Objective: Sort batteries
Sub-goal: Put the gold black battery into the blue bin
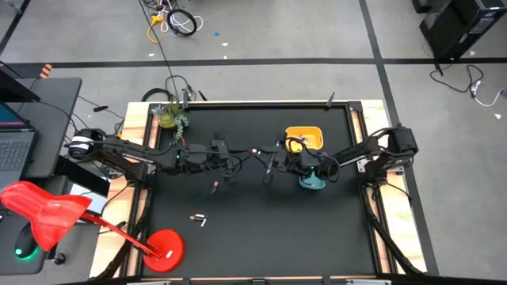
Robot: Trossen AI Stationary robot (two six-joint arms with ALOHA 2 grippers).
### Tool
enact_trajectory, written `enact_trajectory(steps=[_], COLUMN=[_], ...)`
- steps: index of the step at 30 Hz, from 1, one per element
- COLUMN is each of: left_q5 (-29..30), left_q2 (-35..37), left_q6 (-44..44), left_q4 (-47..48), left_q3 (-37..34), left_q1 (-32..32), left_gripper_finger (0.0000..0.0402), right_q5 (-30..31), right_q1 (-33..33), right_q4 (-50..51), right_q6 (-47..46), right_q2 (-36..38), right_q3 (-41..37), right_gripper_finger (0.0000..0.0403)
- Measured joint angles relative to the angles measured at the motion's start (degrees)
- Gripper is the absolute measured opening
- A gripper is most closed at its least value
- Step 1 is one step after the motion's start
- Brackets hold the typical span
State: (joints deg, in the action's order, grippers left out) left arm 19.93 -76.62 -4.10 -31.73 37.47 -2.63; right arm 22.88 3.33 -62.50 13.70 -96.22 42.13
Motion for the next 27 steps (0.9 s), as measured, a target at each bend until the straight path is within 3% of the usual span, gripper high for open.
enact_trajectory(steps=[4, 7, 12, 15, 21, 27], left_q5=[0.04, 0.10, 0.40, 1.39, 2.11, 1.43], left_q2=[0.00, -0.13, -1.42, -3.00, -4.98, -4.88], left_q6=[-0.04, -0.07, -0.09, -0.09, 1.54, 4.76], left_q4=[2.59, 6.26, 10.18, 9.81, 8.28, 9.40], left_q3=[0.00, 0.00, -0.96, -1.96, -2.86, -2.95], left_q1=[0.00, 0.00, 0.00, 0.02, 0.02, -1.05], left_gripper_finger=[0.0151, 0.0155, 0.0156, 0.0156, 0.0156, 0.0156], right_q5=[8.68, 12.91, 12.40, 11.28, 6.50, 2.74], right_q1=[2.17, 4.32, 5.68, 5.77, 6.36, 6.29], right_q4=[18.18, 38.10, 76.83, 91.97, 104.43, 99.04], right_q6=[-2.06, -8.87, -32.06, -45.53, -58.94, -61.35], right_q2=[5.80, 11.77, 23.10, 27.92, 28.64, 23.20], right_q3=[0.07, 0.07, 0.05, 0.00, 0.00, -3.22], right_gripper_finger=[0.0050, 0.0050, 0.0050, 0.0050, 0.0052, 0.0074])
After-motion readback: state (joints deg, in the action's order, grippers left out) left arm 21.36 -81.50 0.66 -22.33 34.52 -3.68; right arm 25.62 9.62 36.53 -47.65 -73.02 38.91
